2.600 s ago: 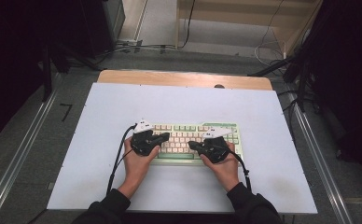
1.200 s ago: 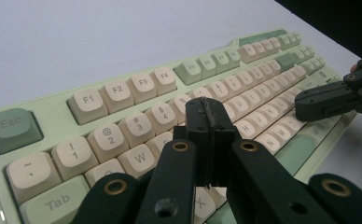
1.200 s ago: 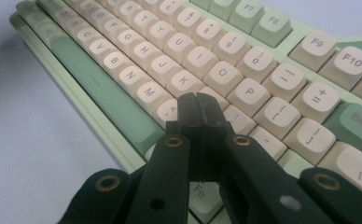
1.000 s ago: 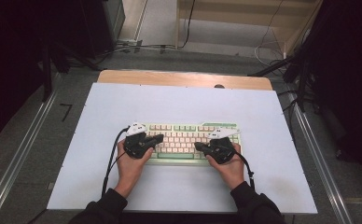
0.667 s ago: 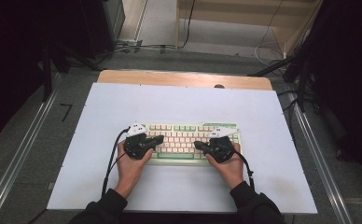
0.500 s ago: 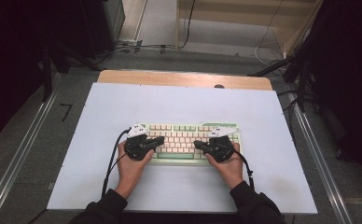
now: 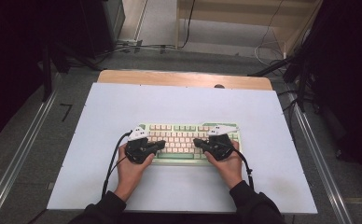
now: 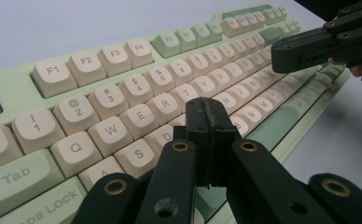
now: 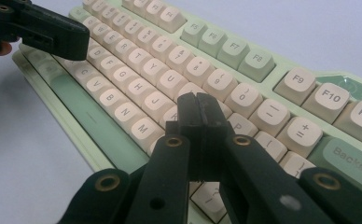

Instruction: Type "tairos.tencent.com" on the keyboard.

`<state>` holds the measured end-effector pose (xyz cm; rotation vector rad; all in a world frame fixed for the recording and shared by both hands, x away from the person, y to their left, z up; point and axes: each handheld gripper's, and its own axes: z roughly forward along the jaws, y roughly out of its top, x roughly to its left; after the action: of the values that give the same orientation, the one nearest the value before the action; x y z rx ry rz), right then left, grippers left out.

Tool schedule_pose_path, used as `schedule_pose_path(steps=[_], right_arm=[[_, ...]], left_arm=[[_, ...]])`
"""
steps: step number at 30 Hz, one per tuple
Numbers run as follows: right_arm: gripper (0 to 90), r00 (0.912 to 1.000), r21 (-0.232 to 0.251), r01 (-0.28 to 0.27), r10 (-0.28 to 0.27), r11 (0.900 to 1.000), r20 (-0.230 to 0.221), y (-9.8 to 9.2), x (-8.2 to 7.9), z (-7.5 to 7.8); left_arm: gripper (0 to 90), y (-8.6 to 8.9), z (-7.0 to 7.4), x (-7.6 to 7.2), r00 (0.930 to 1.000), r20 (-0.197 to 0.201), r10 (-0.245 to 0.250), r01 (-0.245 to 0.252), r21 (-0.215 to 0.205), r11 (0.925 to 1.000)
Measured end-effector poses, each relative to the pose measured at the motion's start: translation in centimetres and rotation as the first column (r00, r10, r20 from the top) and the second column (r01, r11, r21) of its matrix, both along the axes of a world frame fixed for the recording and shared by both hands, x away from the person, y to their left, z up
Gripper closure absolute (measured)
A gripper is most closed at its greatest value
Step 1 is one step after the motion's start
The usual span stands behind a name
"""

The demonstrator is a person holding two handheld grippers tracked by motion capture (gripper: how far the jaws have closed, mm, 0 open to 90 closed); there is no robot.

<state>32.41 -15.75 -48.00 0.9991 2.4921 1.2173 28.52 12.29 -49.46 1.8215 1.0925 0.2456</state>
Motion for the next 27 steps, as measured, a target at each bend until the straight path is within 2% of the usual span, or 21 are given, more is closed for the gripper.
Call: schedule_pose_path(steps=[21,27], right_arm=[[88.2,0.9999,0.009,0.011,-0.011,1.0,0.005,0.02,0.25,0.1],[88.2,0.9999,0.009,0.01,-0.01,1.0,0.009,0.02,0.28,0.1]], left_arm=[[90.0,-0.18,-0.43,-0.09,0.9997,-0.019,-0.013,0.013,0.024,0.9996],[90.0,-0.41,-0.54,-0.14,0.9998,-0.014,-0.013,0.014,0.047,0.9988]])
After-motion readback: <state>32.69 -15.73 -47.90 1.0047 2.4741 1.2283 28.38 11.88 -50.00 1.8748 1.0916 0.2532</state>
